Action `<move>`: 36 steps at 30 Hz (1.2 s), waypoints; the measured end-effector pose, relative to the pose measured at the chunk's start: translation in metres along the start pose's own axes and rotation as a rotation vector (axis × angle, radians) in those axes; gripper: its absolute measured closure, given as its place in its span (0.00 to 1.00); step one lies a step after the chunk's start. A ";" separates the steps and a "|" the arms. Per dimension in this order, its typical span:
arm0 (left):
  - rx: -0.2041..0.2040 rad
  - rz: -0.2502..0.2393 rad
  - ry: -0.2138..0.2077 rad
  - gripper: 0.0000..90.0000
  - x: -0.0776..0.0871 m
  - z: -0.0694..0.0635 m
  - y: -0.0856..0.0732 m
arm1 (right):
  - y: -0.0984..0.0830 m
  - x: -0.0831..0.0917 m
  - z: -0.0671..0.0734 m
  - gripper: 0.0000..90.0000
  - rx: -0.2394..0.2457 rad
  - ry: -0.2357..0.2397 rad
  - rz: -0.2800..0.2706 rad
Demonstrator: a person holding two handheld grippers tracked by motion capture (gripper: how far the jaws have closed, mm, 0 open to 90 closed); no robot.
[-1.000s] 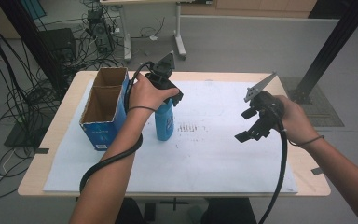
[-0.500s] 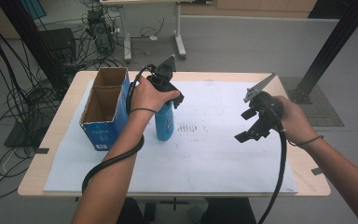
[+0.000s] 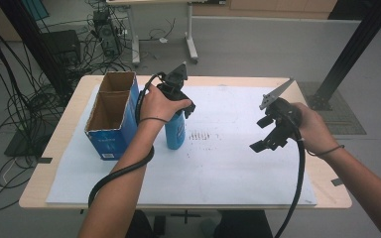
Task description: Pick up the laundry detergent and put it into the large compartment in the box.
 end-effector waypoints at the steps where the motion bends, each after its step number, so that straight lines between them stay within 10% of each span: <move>1: 0.000 0.000 0.000 0.11 0.000 0.000 0.000 | 0.000 0.000 0.000 0.03 0.000 0.000 0.000; 36: 0.001 0.014 -0.005 0.11 -0.006 -0.001 -0.002 | 0.000 -0.001 0.000 0.03 0.001 0.001 0.001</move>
Point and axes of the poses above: each handheld gripper's, and its own axes: x roughly backward along the jaws, y roughly out of its top, z roughly to its left, the point moved 5 cm from there along -x, roughly forward along the jaws, and after that the axes turned 5 degrees about -y, right-handed, at the moved point
